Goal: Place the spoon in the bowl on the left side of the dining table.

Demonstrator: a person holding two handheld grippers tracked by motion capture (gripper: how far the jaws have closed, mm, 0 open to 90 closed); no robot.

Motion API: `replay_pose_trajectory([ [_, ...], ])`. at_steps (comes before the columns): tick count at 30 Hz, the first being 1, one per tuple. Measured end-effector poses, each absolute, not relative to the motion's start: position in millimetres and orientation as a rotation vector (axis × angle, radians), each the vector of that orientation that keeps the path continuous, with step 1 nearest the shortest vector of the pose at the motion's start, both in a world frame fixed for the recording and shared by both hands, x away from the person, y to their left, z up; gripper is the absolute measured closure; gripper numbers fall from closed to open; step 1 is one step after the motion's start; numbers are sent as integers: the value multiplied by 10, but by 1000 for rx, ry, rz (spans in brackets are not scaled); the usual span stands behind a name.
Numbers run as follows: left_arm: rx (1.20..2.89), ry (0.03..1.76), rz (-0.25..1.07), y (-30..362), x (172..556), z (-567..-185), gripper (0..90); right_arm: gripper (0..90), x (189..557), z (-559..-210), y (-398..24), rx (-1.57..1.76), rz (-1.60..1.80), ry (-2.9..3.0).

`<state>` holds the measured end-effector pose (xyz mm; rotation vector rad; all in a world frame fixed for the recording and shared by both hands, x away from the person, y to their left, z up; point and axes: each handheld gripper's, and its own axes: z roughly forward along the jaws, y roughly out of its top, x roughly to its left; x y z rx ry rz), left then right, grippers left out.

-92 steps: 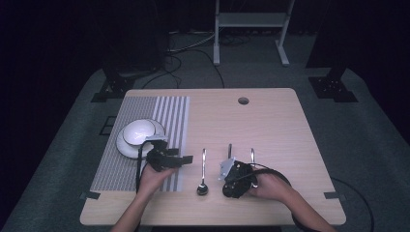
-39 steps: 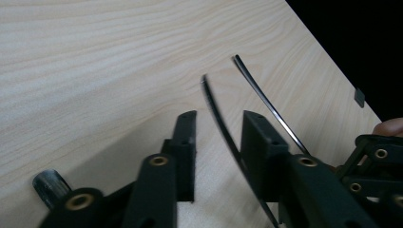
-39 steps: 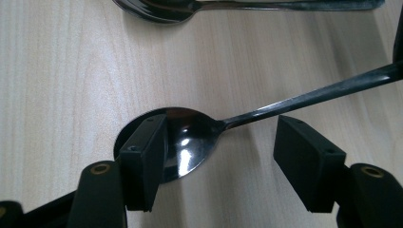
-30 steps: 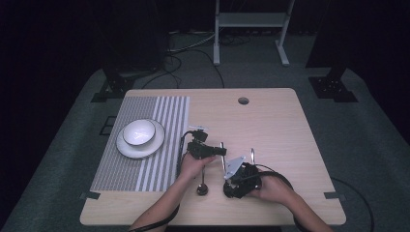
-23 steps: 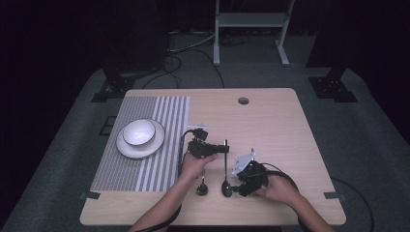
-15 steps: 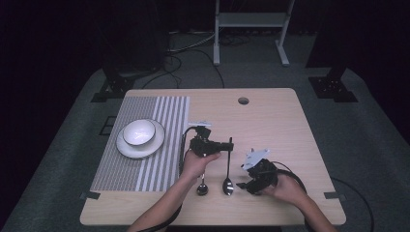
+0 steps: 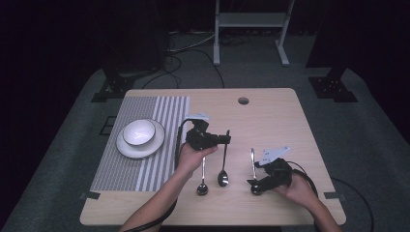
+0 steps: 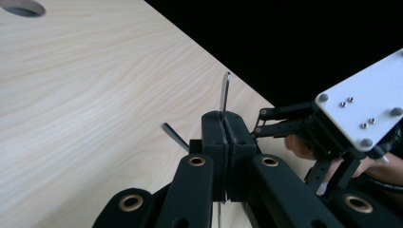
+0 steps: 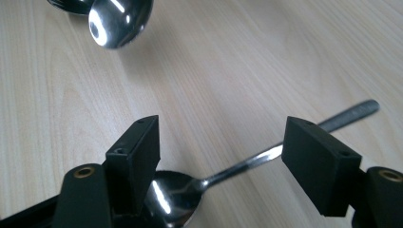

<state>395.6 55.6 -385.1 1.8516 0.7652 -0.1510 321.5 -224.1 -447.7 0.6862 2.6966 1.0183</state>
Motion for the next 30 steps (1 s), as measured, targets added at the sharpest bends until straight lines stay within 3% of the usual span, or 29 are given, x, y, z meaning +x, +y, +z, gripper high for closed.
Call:
replay_pose_trajectory([
  [30,1872,811,-11,953,4131,-3590,892,254,3109,-4532,-2711,862,1077,2608],
])
